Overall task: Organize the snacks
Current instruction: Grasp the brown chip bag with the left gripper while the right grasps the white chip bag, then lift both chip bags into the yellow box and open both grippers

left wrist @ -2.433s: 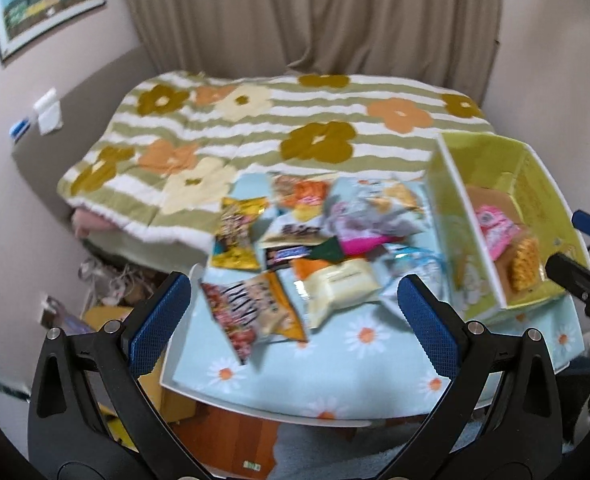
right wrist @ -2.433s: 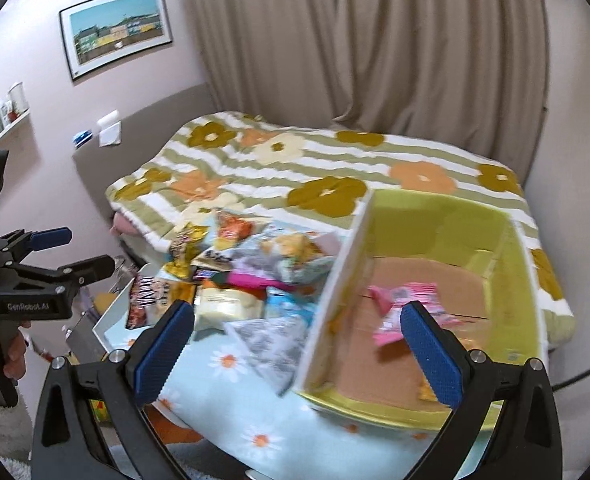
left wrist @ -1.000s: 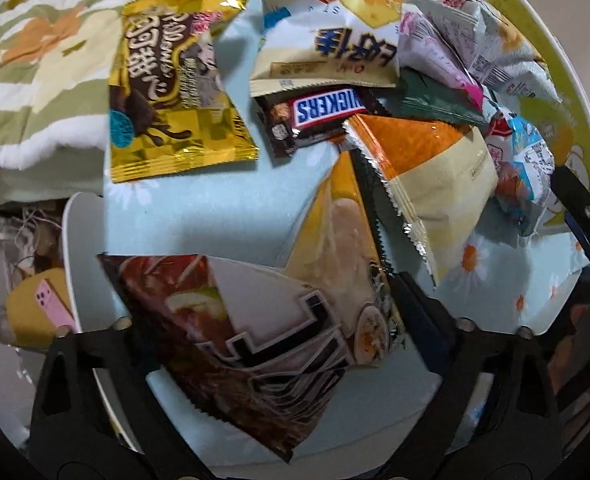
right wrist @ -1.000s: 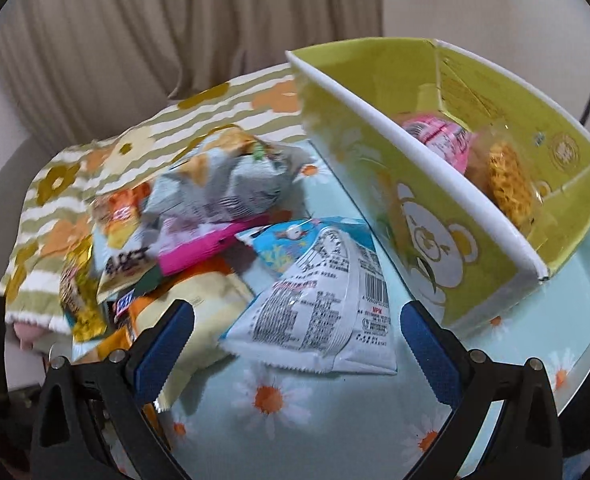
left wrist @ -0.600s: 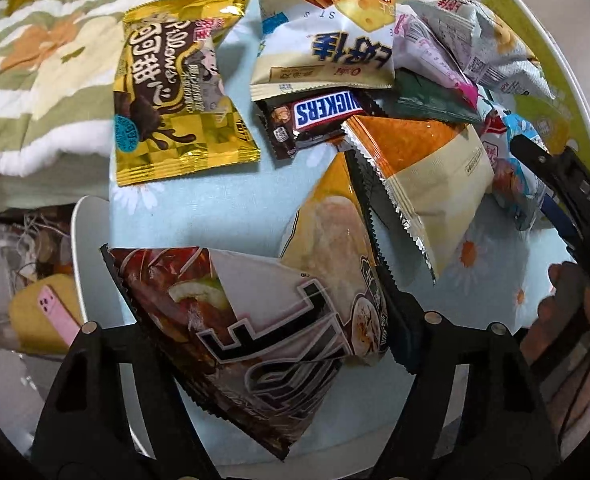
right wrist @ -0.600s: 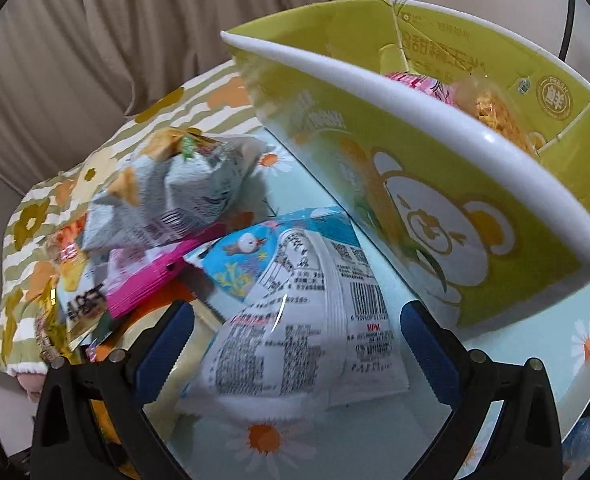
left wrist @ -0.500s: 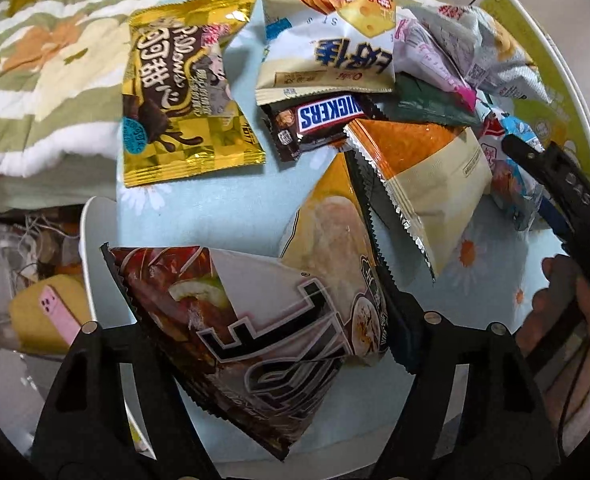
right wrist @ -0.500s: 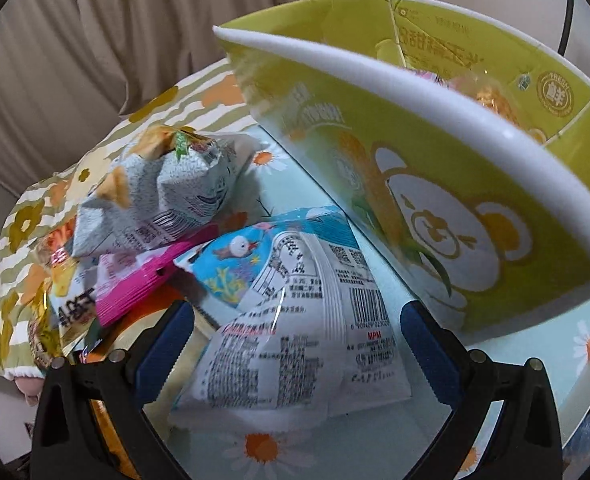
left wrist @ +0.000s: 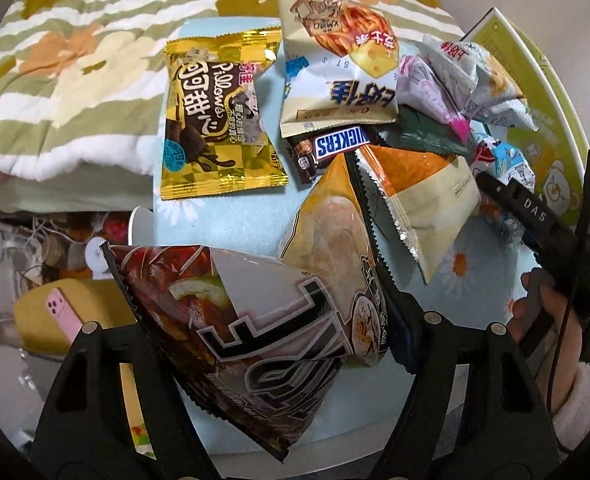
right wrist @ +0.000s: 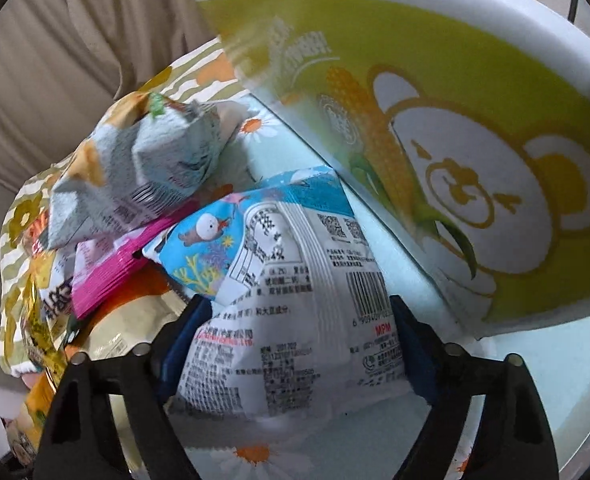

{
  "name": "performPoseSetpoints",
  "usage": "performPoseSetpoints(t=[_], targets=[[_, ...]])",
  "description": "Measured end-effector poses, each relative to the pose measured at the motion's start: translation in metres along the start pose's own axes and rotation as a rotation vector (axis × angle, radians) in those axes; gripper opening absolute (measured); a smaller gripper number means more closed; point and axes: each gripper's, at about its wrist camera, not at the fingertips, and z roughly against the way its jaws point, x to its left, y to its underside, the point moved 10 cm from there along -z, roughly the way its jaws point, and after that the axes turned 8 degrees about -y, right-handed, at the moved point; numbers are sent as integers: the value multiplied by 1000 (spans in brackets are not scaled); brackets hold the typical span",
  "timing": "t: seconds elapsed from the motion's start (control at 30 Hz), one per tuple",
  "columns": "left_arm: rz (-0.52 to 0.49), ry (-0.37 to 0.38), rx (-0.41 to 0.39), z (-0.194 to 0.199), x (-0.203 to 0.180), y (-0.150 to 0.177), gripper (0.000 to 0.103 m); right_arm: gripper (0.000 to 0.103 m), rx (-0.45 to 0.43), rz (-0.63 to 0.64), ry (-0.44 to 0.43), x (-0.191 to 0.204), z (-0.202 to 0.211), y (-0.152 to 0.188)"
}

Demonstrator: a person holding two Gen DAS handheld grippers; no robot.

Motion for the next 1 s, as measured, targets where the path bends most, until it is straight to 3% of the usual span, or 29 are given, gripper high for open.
performPoseSetpoints(t=[0.3, 0.53, 0.77, 1.0], targets=[[-13, 20, -67, 27, -9, -2, 72, 74, -23, 8, -69, 8, 35, 16], [-39, 67, -149, 60, -31, -23, 72, 74, -24, 77, -106, 18, 80, 26], [-70, 102, -263, 104, -69, -54, 72, 74, -127, 199, -159, 40, 135, -10], [-66, 89, -368, 139, -116, -84, 72, 74, -217, 315, -203, 43, 178, -63]])
